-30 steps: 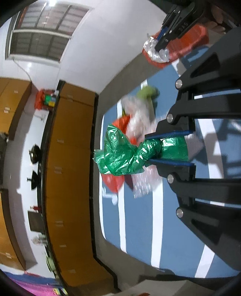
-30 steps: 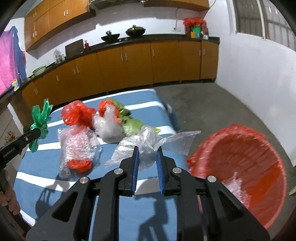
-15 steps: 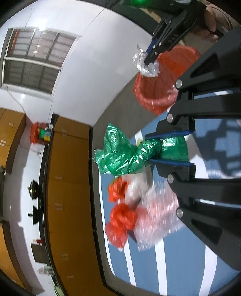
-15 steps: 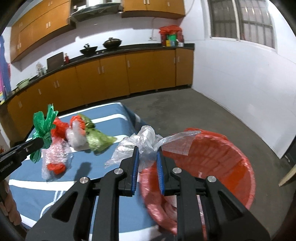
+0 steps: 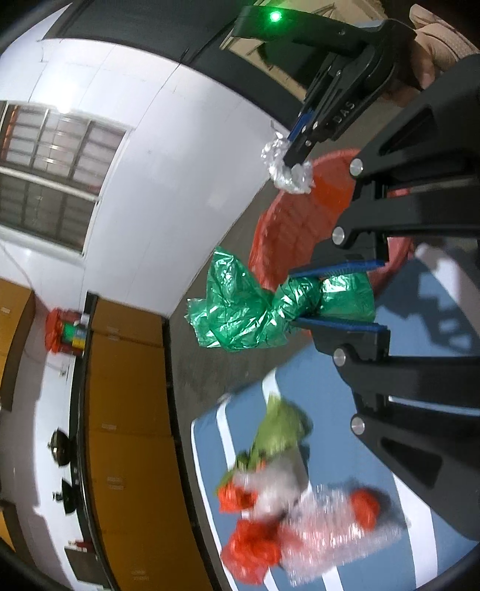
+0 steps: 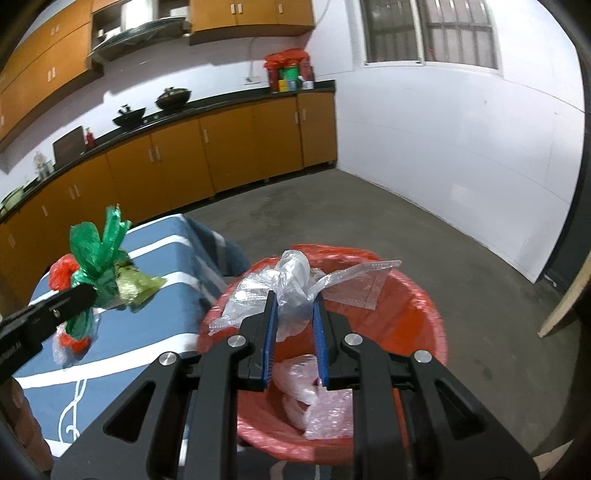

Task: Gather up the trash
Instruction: 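Carry both bags over the orange basket and open both tools to drop them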

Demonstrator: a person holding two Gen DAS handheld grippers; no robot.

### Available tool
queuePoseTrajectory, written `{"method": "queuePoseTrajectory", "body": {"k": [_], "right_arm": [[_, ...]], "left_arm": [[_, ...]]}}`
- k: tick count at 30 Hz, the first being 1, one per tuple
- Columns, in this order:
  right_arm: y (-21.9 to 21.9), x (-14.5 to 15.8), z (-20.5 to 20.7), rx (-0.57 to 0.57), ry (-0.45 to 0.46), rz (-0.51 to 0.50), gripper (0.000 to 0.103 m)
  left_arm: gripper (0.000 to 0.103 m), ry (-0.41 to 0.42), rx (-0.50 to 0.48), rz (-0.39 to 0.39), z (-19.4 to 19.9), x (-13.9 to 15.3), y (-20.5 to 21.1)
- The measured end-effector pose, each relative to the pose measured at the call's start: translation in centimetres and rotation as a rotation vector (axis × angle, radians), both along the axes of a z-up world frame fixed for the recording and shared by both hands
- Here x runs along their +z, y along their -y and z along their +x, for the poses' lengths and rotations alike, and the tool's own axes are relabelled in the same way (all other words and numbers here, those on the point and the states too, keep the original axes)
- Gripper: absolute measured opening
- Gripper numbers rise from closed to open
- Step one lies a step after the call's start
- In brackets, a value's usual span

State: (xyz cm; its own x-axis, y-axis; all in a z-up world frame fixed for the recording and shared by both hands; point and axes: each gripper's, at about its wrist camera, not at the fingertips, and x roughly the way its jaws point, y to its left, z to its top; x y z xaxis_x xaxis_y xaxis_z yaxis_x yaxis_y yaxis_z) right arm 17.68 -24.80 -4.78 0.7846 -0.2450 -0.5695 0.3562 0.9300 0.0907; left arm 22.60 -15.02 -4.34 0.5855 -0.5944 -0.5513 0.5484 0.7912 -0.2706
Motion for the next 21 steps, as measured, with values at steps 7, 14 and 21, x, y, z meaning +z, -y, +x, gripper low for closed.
{"method": "queuePoseTrajectory", "body": {"k": [7,14,21], "right_arm": [[2.0,0.5,-0.6,-0.049,0.017,0.032,0.019],[3.8,0.4,-0.6,-0.075,0.028,0.086,0.019],[5.4,-0.3,-0.5,-0.088,0.025,0.15,0.023]], "left_arm": [[0.021,-0.02,-0.094,0.007,0.2,-0.8,4.5],[0.022,-0.06,-0.14,0.02,0.9,-1.8,7.3],[0.027,-0.104,-0.157,0.036,1.6,-3.1,8.9]]}}
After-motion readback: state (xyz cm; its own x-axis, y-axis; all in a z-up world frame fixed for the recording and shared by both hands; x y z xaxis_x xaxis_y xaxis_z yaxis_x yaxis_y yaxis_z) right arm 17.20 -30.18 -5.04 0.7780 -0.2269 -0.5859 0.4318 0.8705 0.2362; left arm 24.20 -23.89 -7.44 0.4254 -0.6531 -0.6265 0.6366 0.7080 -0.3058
